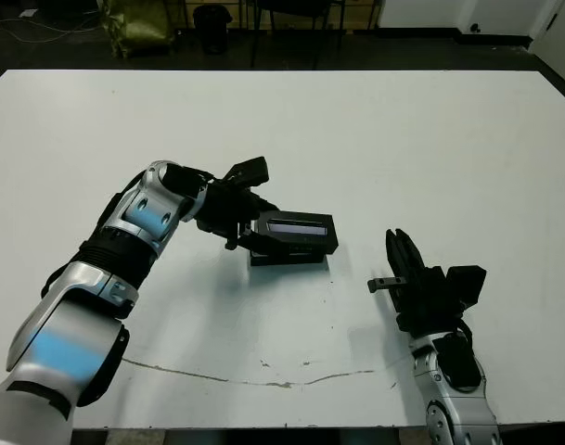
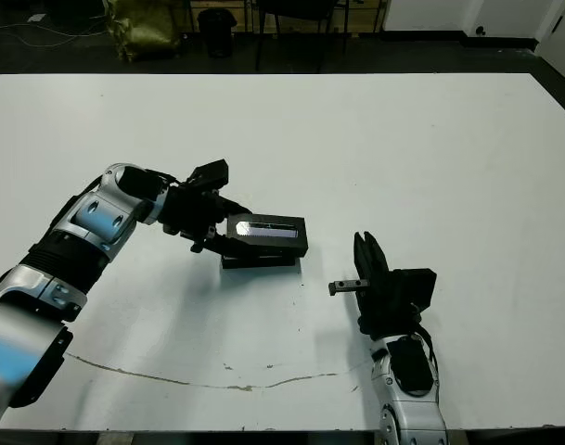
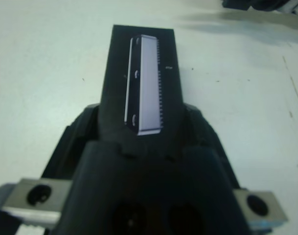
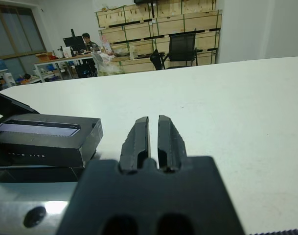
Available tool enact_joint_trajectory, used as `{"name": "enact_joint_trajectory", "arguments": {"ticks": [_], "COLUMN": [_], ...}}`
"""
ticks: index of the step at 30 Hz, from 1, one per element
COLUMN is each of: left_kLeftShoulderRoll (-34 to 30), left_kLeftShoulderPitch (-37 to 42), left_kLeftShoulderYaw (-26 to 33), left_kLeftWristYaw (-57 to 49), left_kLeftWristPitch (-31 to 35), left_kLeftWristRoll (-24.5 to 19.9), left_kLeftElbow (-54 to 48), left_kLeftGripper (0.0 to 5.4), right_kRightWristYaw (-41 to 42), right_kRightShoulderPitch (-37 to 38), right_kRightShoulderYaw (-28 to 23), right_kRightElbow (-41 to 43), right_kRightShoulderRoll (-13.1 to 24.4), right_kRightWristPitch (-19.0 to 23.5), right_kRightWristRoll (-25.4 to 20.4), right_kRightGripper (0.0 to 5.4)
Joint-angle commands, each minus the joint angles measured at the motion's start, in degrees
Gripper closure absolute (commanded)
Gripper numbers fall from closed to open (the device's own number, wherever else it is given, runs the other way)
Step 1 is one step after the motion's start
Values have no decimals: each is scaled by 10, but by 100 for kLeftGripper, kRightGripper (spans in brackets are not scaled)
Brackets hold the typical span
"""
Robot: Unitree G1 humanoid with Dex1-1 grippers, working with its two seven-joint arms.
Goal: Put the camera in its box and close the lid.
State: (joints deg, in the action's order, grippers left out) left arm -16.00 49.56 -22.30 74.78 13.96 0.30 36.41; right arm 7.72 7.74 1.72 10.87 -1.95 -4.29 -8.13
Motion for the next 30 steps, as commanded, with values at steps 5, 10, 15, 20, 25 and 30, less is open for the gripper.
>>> {"name": "enact_joint_trajectory", "arguments": {"ticks": [5, 10, 15, 20, 25, 30], "left_kLeftShoulderRoll": [-4, -6, -11, -12, -14, -21], "left_kLeftShoulderPitch": [2, 2, 2, 4, 6, 9], "left_kLeftShoulderYaw": [-21, -19, -23, -24, -24, -24], "left_kLeftWristYaw": [0, 4, 3, 8, 9, 10], "left_kLeftWristPitch": [6, 3, -1, 6, 3, 4], "left_kLeftWristRoll": [24, 27, 38, 39, 40, 43], "left_kLeftElbow": [4, 7, 4, -1, -2, 3], "left_kLeftGripper": [273, 273, 273, 273, 273, 273], "right_kRightWristYaw": [-5, -6, -2, -7, -6, 2], "right_kRightShoulderPitch": [10, 11, 10, 11, 12, 11], "right_kRightShoulderYaw": [0, 0, -2, 1, 1, -1], "right_kRightElbow": [-5, -1, -6, -4, -6, -16], "right_kRightShoulderRoll": [1, 0, 0, -2, -2, -2], "right_kRightWristPitch": [3, 7, 3, 7, 6, -13], "right_kRightWristRoll": [4, 5, -1, 4, 4, -1], "right_kRightGripper": [540, 540, 540, 540, 540, 540]}}
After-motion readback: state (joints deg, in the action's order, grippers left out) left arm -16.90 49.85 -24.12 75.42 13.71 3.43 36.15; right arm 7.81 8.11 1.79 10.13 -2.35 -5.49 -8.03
